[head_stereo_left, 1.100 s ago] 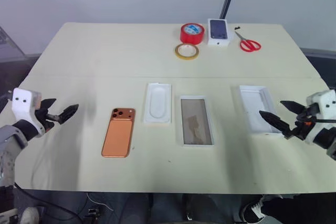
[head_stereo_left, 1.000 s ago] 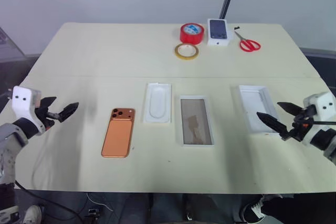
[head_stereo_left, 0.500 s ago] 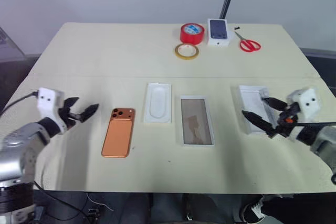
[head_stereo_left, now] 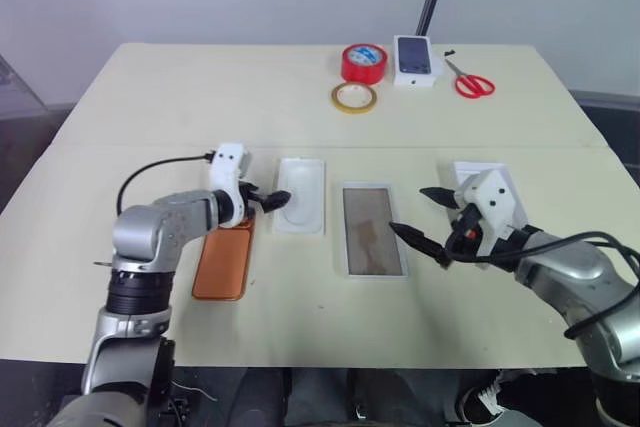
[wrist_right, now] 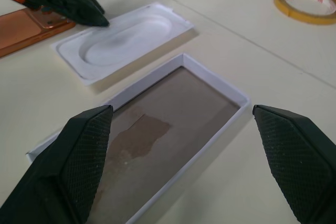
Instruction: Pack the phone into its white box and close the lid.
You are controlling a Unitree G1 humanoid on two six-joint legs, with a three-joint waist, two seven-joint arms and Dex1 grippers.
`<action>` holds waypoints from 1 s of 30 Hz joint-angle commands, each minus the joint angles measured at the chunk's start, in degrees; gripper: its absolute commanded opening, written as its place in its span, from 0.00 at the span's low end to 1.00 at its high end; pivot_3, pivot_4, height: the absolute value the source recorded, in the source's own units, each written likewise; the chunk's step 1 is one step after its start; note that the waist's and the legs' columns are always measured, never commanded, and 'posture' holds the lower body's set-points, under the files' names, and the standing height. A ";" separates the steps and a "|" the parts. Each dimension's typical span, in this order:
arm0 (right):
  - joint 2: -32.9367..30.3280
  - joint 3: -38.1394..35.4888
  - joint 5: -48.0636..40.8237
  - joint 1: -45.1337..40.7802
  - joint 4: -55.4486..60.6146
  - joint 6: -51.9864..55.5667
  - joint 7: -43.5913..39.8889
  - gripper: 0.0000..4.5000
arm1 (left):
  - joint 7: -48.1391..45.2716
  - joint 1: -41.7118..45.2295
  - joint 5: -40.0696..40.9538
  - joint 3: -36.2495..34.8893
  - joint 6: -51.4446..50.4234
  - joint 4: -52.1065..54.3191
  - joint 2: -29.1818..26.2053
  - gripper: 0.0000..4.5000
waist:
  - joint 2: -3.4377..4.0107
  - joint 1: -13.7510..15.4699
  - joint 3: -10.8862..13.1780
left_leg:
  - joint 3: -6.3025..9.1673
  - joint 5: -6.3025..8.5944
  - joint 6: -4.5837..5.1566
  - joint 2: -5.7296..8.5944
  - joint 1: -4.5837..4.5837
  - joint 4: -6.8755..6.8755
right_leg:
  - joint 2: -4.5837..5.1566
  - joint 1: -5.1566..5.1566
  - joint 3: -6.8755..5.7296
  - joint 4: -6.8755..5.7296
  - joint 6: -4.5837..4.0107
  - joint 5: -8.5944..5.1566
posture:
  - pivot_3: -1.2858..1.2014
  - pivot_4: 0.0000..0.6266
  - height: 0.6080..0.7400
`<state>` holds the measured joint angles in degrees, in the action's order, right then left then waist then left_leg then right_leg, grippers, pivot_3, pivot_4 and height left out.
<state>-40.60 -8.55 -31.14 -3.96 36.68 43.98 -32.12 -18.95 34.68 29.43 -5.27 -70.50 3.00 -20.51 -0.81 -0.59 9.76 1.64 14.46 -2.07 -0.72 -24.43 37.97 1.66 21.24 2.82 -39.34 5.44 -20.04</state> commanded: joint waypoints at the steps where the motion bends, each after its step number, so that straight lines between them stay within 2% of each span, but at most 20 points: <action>1: -0.17 -0.84 -1.33 0.48 4.79 0.68 0.57 0.99 | 1.08 1.89 1.88 -2.00 -5.22 -0.88 2.73 1.00 | 0.00 0.09 0.00 | 0.01 0.00 0.00 0.01 0.01 0.01 | 0.01 -0.02 0.00 0.00 0.00 0.00 | 0.52 0.24 0.83; 4: -3.03 1.47 0.19 1.00 6.20 0.69 -1.10 0.99 | 1.59 3.04 2.86 -4.56 -8.23 -1.73 5.57 1.00 | -0.02 0.15 -0.01 | 0.00 0.00 -0.01 0.06 0.01 0.03 | 0.04 -0.04 0.00 0.01 0.01 0.00 | 0.52 0.24 0.83; 7: -8.37 5.73 3.69 1.77 7.54 -0.43 -4.13 1.00 | 2.09 3.72 2.67 -6.09 -9.59 -2.21 6.86 0.83 | -0.02 0.14 -0.02 | 0.04 -0.01 -0.01 0.08 0.02 0.04 | 0.03 -0.07 -0.01 0.03 0.01 -0.01 | 0.52 0.24 0.83; 9: -11.27 8.89 5.13 1.39 8.27 -1.46 -6.68 1.00 | 2.64 4.11 2.34 -7.05 -9.76 -2.61 7.45 0.58 | -0.03 -0.01 -0.02 | 0.05 -0.01 -0.01 0.07 0.02 0.04 | 0.02 -0.07 -0.01 0.03 0.01 -0.01 | 0.52 0.24 0.83; 12: -13.78 13.83 7.94 -0.92 7.46 -2.10 -9.00 1.00 | 3.09 4.35 1.86 -7.52 -9.45 -2.85 7.74 0.29 | -0.08 -0.03 0.01 | 0.04 -0.01 -0.01 0.05 0.02 0.04 | 0.02 -0.05 -0.01 0.03 0.01 -0.01 | 0.52 0.24 0.83; 14: -14.86 17.21 9.87 -2.76 6.37 -2.38 -10.65 1.00 | 3.40 4.23 1.86 -7.84 -9.50 -2.67 7.92 0.04 | -0.07 -0.03 0.01 | 0.03 -0.01 -0.02 0.04 0.02 0.04 | 0.03 -0.03 -0.01 0.03 0.01 -0.01 | 0.52 0.24 0.83; 19: -15.71 24.01 14.78 -5.85 3.23 -5.16 -14.56 1.00 | 4.74 4.11 2.35 -10.04 -10.20 -2.28 8.98 0.02 | -0.08 -0.02 0.01 | 0.04 -0.01 -0.03 0.03 0.01 0.04 | 0.06 -0.04 -0.01 0.04 0.01 -0.01 | 0.52 0.24 0.83; 22: -13.96 27.90 17.05 -8.80 -0.21 -6.45 -16.46 0.83 | 5.41 4.36 3.13 -12.48 -10.67 -1.87 9.71 0.00 | -0.08 -0.04 0.01 | 0.04 -0.02 -0.03 0.04 0.01 0.05 | 0.07 -0.04 -0.01 0.04 0.01 0.00 | 0.52 0.24 0.83; 29: -10.24 33.21 22.79 -13.81 -5.39 -10.63 -18.99 0.05 | 7.30 5.89 4.74 -19.18 -12.21 -1.25 10.24 0.00 | -0.08 -0.04 0.01 | 0.04 -0.03 -0.06 0.02 0.01 0.05 | 0.08 -0.01 -0.02 0.03 0.01 0.00 | 0.52 0.24 0.83; 30: -9.43 33.58 23.14 -14.42 -5.68 -10.69 -19.14 0.01 | 7.74 6.16 4.79 -19.95 -12.42 -1.08 10.24 0.00 | -0.08 -0.05 0.01 | 0.05 -0.04 -0.07 0.02 0.01 0.06 | 0.08 -0.01 -0.03 0.03 0.01 0.00 | 0.52 0.24 0.83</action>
<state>-50.82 24.86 -8.75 -17.27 30.55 34.50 -50.91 -11.82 39.24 33.17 -23.72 -82.48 -0.17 -9.96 -0.89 -0.64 9.77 1.69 14.42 -2.15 -0.70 -24.42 38.02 1.74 21.23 2.79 -39.31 5.45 -20.04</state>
